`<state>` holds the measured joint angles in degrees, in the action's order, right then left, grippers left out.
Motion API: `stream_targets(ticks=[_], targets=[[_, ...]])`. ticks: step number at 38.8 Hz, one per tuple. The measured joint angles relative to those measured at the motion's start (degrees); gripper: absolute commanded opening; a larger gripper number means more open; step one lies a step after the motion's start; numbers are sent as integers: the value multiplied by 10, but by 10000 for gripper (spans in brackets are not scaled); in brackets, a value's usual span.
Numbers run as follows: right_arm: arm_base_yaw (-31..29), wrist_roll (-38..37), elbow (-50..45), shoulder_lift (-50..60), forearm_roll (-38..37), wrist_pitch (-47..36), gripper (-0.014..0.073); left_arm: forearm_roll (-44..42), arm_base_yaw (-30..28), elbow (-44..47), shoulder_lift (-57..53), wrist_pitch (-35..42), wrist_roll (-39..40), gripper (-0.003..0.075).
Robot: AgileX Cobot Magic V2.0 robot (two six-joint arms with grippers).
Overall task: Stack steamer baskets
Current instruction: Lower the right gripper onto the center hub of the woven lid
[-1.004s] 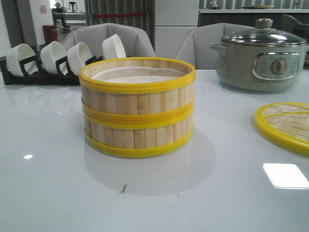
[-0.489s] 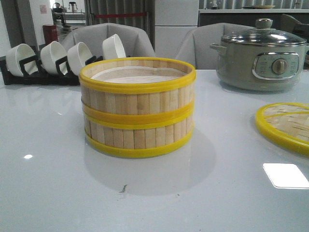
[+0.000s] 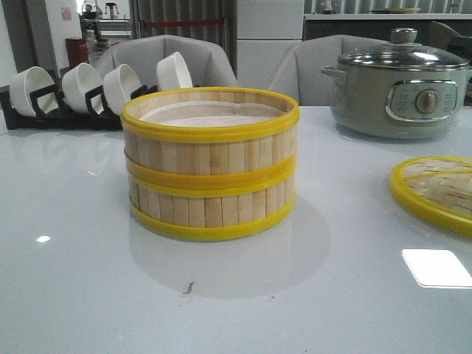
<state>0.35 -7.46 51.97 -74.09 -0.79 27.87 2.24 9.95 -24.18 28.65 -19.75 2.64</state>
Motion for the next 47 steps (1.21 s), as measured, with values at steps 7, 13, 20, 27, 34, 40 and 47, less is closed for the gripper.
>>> stream_targets(ticks=[7,13,20,27,34,40,47], targets=[[-20,3,67,-86,-4,6,288,0,0,0,0,0,1,95],[-42,3,121,-156,-6,37,288,1,0,0,0,0,1,95],[-48,3,172,-222,-8,63,288,1,0,0,0,0,1,95],[-48,3,202,-272,-8,66,288,1,0,0,0,0,1,95],[-48,3,214,-298,-8,68,288,1,0,0,0,0,1,95],[-48,4,215,-302,-8,68,290,1,0,0,0,0,1,95],[-54,4,215,-309,-8,68,290,1,0,0,0,0,1,95]])
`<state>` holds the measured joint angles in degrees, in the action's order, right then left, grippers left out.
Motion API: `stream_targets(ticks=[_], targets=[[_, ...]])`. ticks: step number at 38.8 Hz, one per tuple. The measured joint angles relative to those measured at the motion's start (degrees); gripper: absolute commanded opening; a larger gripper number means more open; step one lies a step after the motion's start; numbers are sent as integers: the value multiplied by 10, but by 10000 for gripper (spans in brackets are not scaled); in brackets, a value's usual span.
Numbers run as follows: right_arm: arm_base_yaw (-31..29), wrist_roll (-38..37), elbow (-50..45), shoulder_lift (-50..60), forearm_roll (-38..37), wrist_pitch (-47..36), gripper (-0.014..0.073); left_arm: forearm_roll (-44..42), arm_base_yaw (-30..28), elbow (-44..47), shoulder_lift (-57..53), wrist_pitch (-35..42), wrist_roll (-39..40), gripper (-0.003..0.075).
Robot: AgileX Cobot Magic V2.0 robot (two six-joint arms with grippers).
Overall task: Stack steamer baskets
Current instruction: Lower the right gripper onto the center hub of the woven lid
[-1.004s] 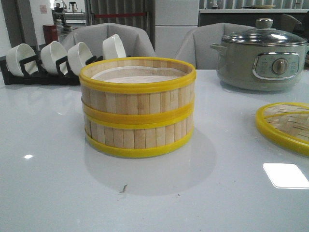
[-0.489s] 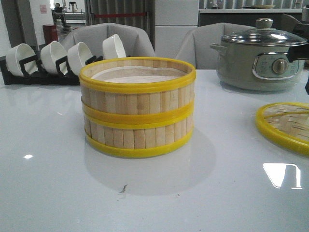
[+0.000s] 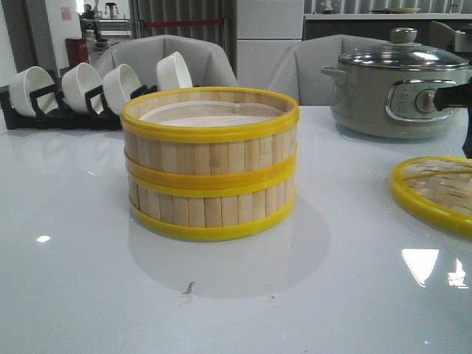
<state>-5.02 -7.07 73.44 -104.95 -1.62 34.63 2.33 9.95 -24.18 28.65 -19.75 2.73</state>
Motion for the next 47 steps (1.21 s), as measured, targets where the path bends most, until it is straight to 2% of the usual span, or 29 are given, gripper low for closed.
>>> stream_targets(ticks=[4,10,47], targets=[[-4,0,0,-4,-1,0,301,0,0,0,0,0,0,95],[-7,0,1,-7,-1,-3,365,0,0,0,0,0,0,95],[-14,1,2,-24,-1,-28,361,0,0,0,0,0,0,95]])
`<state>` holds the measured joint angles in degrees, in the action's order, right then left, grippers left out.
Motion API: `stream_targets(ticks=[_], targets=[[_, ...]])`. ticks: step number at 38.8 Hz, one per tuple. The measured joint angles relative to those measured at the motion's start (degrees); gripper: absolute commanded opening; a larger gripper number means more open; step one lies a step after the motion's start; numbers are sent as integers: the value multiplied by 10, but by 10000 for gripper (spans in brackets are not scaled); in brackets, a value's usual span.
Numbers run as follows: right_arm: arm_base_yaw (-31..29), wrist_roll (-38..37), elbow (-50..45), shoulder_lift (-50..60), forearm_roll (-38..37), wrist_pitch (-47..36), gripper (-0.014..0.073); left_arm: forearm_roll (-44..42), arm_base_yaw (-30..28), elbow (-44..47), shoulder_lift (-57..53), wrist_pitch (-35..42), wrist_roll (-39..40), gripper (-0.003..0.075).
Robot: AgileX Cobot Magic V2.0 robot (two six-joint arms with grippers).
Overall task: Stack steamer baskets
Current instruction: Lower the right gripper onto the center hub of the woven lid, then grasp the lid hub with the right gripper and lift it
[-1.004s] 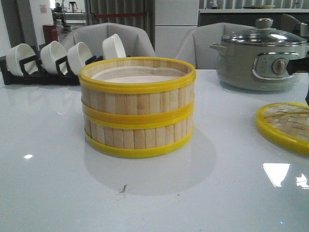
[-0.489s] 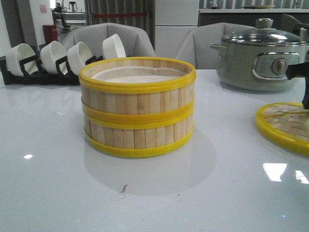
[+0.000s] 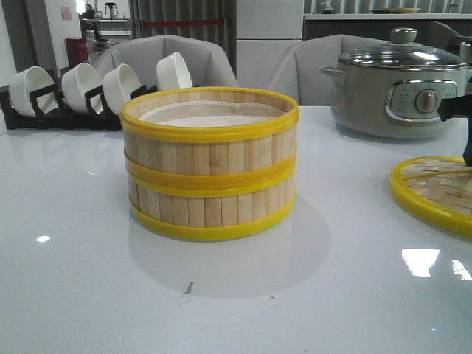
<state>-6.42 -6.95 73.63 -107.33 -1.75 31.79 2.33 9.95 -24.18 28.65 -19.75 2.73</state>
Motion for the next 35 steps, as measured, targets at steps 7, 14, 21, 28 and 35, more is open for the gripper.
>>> stream_targets(ticks=[7,14,21,28,35], targets=[[0,0,0,-1,0,0,361,0,0,0,0,0,0,95],[0,0,0,-9,0,-1,361,0,0,0,0,0,0,95],[0,0,0,-9,0,-2,360,0,0,0,0,0,0,95],[0,0,0,-9,0,-3,236,0,0,0,0,0,0,95],[0,0,0,-9,0,-3,62,0,0,0,0,0,0,95]])
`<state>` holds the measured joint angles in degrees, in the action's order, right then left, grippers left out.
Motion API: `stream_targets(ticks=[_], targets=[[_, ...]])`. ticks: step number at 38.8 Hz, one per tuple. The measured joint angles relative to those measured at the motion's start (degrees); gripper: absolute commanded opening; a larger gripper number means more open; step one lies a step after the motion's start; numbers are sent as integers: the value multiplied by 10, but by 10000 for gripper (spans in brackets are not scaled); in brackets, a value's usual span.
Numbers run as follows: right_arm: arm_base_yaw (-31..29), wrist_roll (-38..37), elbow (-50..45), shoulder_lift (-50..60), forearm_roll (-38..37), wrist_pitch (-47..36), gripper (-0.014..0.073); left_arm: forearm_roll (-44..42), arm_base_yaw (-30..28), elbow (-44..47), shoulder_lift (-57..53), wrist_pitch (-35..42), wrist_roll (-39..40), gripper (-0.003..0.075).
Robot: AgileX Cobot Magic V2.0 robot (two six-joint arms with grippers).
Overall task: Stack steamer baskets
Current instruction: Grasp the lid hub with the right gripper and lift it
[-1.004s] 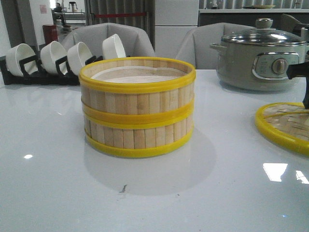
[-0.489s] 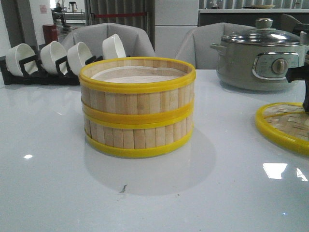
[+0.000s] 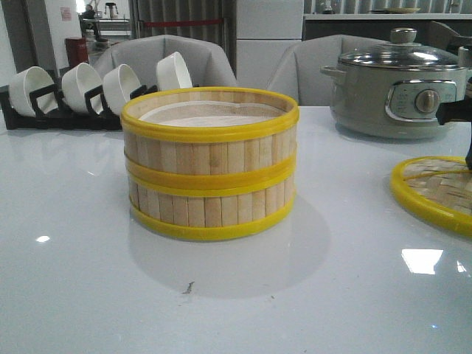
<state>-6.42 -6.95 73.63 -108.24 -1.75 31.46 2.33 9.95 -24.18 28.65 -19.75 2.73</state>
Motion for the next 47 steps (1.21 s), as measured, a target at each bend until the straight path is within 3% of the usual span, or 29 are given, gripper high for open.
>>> stream_targets(ticks=[12,20,33,47], targets=[[8,0,3,0,-3,4,48,0,0,0,0,0,0,95],[50,0,51,16,-3,60,48,0,0,0,0,0,0,96],[162,2,291,35,11,235,48,0,0,0,0,0,0,95],[325,2,429,1,67,259,49,0,0,0,0,0,0,95]])
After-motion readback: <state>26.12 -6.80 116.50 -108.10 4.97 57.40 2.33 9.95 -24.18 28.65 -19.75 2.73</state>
